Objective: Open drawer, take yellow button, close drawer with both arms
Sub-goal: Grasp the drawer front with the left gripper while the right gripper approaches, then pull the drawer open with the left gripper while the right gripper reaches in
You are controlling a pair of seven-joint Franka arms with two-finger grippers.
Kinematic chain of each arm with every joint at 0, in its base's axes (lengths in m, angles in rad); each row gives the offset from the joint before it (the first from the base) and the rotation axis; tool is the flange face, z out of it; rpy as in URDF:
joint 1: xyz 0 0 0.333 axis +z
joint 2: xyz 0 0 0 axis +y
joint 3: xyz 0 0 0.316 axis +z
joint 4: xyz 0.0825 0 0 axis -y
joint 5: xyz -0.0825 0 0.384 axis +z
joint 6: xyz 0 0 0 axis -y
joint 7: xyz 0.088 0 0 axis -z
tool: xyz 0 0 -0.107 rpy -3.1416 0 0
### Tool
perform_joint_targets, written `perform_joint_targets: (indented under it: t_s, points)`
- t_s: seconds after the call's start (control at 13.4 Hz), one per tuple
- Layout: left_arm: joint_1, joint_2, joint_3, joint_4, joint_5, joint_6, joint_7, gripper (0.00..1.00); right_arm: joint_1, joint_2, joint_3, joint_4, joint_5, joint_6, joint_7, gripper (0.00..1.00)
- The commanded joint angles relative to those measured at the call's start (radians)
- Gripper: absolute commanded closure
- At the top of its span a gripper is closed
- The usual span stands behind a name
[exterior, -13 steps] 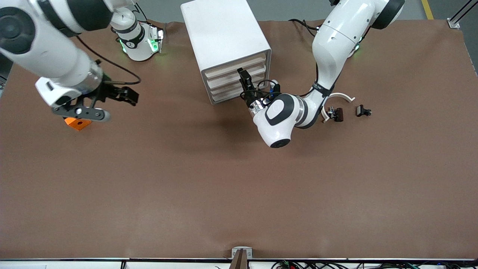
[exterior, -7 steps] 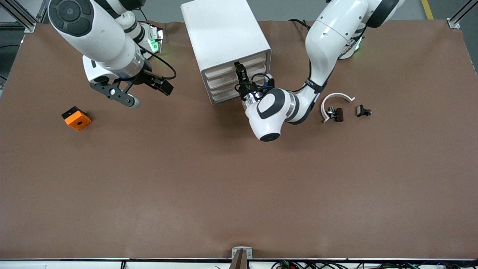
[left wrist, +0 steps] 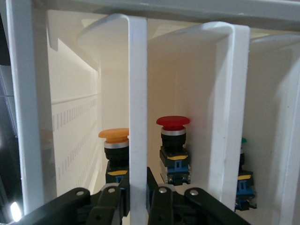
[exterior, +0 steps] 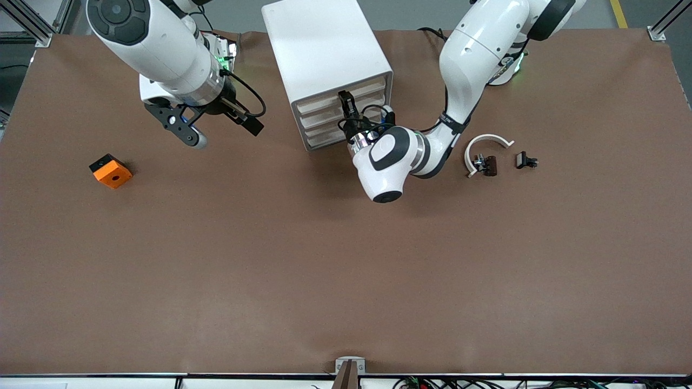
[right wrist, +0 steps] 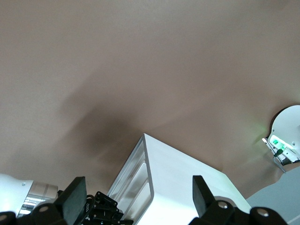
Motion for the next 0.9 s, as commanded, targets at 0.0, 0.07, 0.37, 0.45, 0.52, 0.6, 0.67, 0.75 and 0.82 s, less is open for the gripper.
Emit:
perform_joint_targets:
  t_s: [0.0, 0.07, 0.37, 0.45, 0.52, 0.6, 0.67, 0.75, 0.82]
  points:
    - [0.024, 0.02, 0.017, 0.019, -0.007, -0.004, -0.011, 1.0, 0.006, 0.03, -0.006, 0.024, 0.013, -0.003, 0.016, 0.0]
    - [0.04, 0.02, 0.015, 0.019, -0.007, -0.004, -0.009, 1.0, 0.007, 0.039, -0.005, 0.025, 0.016, 0.003, 0.016, 0.0]
    - [0.11, 0.021, 0.015, 0.025, -0.008, 0.004, -0.008, 1.0, 0.038, 0.049, -0.006, 0.025, 0.013, 0.028, 0.024, 0.0]
    - [0.133, 0.023, 0.015, 0.039, -0.008, 0.006, -0.008, 1.0, 0.05, 0.05, -0.006, 0.025, 0.013, 0.039, 0.057, 0.0]
    - [0.159, 0.035, 0.015, 0.054, -0.008, 0.006, -0.009, 1.0, 0.069, 0.055, -0.006, 0.025, 0.013, 0.052, 0.102, 0.0]
    - [0.175, 0.04, 0.015, 0.06, -0.01, 0.006, -0.009, 1.0, 0.093, 0.059, -0.006, 0.024, 0.011, 0.065, 0.152, 0.0]
    - [0.193, 0.04, 0.015, 0.066, -0.014, 0.01, -0.009, 1.0, 0.118, 0.067, -0.006, 0.024, 0.01, 0.082, 0.207, 0.0]
    - [0.21, 0.044, 0.015, 0.072, -0.023, 0.019, -0.008, 1.0, 0.145, 0.075, -0.006, 0.024, 0.008, 0.1, 0.278, 0.0]
    - [0.225, 0.048, 0.015, 0.076, -0.025, 0.035, -0.008, 1.0, 0.173, 0.085, -0.006, 0.024, 0.008, 0.118, 0.348, 0.0]
